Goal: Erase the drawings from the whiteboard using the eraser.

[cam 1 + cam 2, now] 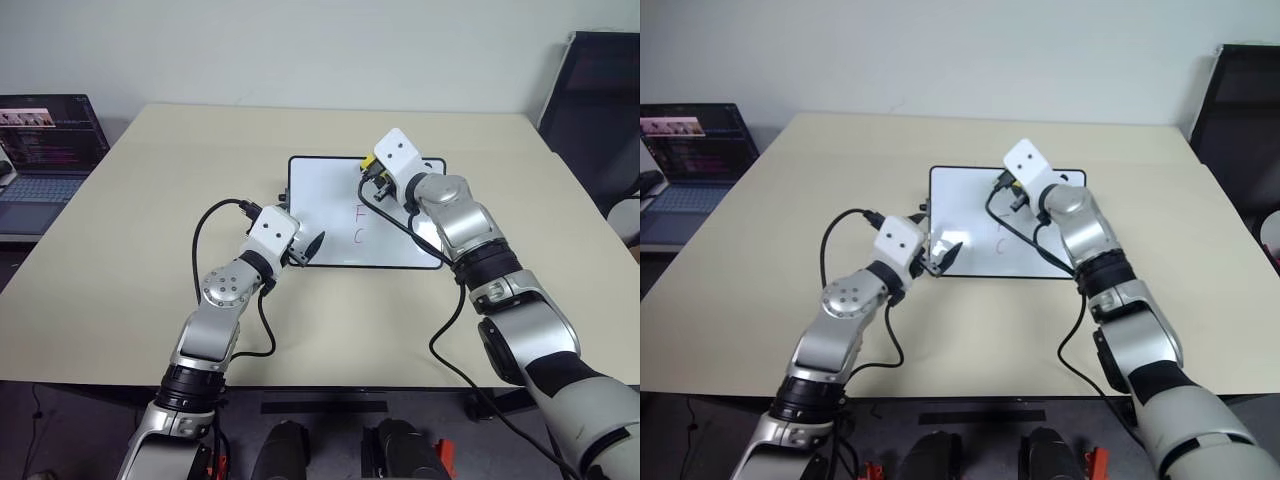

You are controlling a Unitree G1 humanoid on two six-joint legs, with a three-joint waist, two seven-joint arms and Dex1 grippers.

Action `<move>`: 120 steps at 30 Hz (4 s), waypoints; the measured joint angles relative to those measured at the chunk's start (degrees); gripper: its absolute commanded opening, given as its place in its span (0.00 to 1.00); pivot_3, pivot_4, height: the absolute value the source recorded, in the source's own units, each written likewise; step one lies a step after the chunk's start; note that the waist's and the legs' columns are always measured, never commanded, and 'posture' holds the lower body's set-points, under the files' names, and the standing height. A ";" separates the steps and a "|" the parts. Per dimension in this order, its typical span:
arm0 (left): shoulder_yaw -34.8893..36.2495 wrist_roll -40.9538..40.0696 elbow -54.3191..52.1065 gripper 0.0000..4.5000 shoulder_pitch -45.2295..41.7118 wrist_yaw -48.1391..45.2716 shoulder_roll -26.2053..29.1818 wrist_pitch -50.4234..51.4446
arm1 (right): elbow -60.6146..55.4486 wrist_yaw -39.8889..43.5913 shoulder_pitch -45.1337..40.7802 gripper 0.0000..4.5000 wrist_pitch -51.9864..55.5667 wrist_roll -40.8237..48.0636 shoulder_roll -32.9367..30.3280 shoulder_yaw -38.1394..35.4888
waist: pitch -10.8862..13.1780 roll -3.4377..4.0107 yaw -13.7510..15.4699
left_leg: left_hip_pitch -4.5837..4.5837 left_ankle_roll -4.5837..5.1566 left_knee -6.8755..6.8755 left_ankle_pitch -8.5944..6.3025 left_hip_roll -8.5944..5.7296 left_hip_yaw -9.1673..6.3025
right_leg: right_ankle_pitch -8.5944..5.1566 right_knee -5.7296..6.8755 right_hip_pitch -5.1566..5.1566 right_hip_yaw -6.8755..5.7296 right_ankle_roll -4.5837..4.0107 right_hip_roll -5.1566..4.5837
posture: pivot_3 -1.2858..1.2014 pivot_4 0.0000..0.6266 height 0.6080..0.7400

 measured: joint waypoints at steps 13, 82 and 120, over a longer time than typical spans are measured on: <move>0.23 0.00 -0.87 1.00 1.18 0.14 0.32 0.81 | -12.32 2.47 4.18 0.22 10.52 1.60 4.42 0.29 | 0.03 0.00 -1.42 | -0.15 -0.01 -0.54 -0.01 -0.09 -0.01 | -0.01 -0.08 -0.31 0.05 -0.02 -0.04 | 0.52 0.24 1.00; 1.10 -2.32 -10.53 1.00 9.18 2.99 -2.14 5.00 | -23.64 7.12 14.98 0.22 9.80 -1.45 -0.39 9.25 | -0.03 -0.07 -0.72 | 0.41 -0.05 -0.56 0.00 -0.01 0.10 | -0.06 -0.02 0.10 0.07 -0.06 0.02 | 0.52 0.24 1.00; 0.98 -2.41 -11.56 1.00 8.31 3.57 -1.99 6.45 | -22.32 3.46 11.47 0.22 8.55 -2.87 0.62 7.26 | 0.01 -0.10 -0.79 | -0.58 -0.08 -0.62 -0.02 -0.03 0.09 | -0.04 0.03 -0.91 0.08 -0.10 0.00 | 0.52 0.24 1.00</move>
